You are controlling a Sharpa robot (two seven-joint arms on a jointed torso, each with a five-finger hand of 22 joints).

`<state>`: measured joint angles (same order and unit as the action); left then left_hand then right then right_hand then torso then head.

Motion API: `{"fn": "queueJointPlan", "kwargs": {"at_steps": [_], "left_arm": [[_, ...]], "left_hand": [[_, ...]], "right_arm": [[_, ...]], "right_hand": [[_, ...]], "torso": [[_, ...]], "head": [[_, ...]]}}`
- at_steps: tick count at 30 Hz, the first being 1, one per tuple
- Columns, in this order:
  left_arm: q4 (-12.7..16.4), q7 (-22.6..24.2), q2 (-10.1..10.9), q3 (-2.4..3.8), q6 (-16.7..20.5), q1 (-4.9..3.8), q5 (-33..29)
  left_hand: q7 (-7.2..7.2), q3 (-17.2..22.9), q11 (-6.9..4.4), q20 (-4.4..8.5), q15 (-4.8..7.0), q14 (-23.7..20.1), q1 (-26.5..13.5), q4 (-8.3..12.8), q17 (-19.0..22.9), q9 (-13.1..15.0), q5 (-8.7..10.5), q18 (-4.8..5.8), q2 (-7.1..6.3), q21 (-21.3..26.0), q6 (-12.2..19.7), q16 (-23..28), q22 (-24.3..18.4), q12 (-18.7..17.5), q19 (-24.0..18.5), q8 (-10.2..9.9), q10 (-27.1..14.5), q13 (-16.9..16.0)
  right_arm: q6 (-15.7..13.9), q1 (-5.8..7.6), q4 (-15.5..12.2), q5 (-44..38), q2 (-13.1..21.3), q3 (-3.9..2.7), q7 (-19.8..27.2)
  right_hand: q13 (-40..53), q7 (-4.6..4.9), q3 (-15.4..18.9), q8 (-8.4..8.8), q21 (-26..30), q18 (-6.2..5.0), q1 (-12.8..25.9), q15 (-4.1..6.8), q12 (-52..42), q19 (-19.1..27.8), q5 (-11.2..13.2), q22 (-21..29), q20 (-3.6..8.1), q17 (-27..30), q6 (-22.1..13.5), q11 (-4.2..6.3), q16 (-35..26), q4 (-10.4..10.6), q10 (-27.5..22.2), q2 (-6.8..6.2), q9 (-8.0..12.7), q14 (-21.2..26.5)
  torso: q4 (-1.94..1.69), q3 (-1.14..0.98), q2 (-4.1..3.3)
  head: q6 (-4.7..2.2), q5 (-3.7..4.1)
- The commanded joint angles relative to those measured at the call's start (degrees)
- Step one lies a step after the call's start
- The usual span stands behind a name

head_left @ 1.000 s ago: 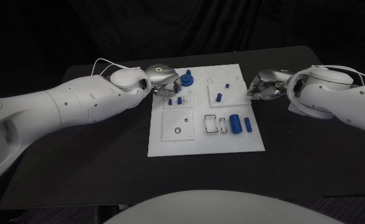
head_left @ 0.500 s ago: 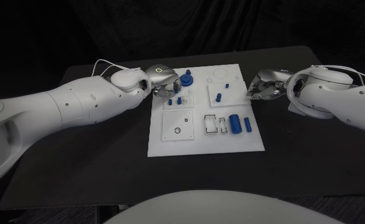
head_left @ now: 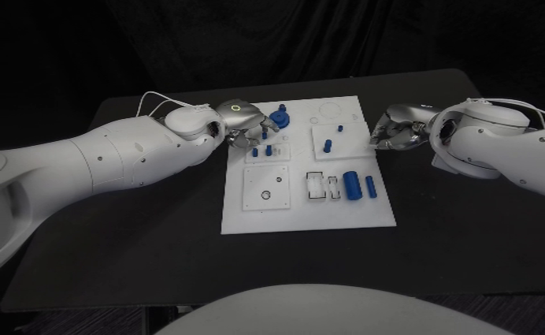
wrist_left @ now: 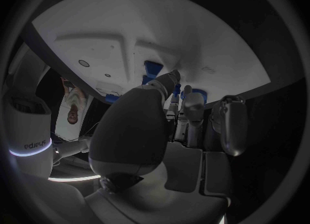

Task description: Assemble the parts on the task board

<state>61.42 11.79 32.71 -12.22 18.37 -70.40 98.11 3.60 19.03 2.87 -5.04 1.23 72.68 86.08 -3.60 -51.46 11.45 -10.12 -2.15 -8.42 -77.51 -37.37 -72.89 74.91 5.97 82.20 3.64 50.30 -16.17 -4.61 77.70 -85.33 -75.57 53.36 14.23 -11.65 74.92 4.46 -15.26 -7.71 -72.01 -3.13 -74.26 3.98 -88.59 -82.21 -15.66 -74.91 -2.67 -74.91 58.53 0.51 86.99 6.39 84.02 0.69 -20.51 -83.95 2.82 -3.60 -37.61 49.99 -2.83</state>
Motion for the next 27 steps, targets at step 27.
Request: {"fn": "queueJointPlan", "kwargs": {"at_steps": [27], "left_arm": [[12.5,33.8,17.0,0.01,10.5,0.12,-66.0]], "left_hand": [[-7.92,-2.5,0.67,-1.55,-4.54,-51.6,-9.7,-12.9,35.1,-3.7,-13.79,-4.85,6.10,64.4,-9.7,48.1,-11.1,4.1,-60.6,0.4,-16.4,2.6]], "right_arm": [[-10.3,5.35,-3.9,0.3,3.3,-0.06,2.9]], "right_hand": [[-33.2,0.75,-3.4,0.72,4.9,-1.46,-1.8,-0.62,53.3,-0.5,0.0,-7.9,0.08,-0.2,0.0,-1.17,-12.6,-0.2,-27.6,-3.64,-1.3,-3.3]], "torso": [[-0.73,0.74,0.31]], "head": [[0.01,-0.36]]}}
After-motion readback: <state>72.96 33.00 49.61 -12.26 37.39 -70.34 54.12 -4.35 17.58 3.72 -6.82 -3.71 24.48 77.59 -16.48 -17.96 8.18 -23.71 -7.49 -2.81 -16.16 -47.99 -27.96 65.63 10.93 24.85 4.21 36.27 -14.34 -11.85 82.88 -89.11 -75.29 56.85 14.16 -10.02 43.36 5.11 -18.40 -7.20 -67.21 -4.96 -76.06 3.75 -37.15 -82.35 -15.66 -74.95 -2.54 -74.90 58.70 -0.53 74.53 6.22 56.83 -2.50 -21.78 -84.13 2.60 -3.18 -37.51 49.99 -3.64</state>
